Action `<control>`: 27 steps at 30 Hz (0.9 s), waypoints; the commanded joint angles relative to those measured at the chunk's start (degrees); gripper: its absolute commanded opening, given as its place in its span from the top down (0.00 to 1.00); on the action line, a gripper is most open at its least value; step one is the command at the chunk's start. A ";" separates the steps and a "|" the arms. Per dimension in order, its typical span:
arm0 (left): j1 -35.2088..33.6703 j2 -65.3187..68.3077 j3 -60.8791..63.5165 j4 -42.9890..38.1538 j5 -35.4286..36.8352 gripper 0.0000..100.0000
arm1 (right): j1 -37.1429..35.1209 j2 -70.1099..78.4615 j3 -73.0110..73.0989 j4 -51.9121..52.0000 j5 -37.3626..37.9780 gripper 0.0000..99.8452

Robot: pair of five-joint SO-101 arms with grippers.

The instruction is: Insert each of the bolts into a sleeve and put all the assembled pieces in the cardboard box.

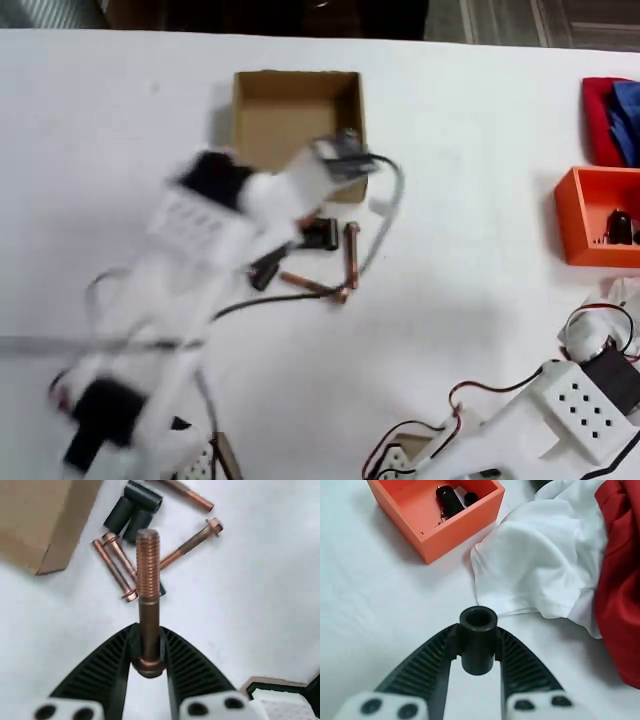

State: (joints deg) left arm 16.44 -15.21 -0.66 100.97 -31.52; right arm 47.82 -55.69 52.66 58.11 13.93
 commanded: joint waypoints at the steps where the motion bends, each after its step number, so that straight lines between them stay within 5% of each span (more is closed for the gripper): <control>1: -10.02 -13.54 10.51 0.88 -8.62 0.98 | -2.59 -2.07 -2.99 1.19 0.35 0.98; 4: -20.22 -16.09 23.25 -0.79 -26.81 0.98 | -7.08 -2.07 -2.99 2.77 -0.09 0.98; 8: -33.41 -16.00 36.35 -13.54 -45.01 0.97 | -12.79 -2.07 -3.08 3.21 -0.26 0.98; 18: -37.27 -15.91 53.32 -48.88 -45.45 0.97 | -21.23 -2.07 -3.08 3.21 -0.26 0.98; 27: -37.36 -16.00 68.70 -66.29 -65.76 0.97 | -21.14 -2.07 -3.16 3.30 -0.26 0.98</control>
State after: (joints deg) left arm -20.31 -29.01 66.86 39.69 -79.60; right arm 27.34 -55.69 52.66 61.10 14.02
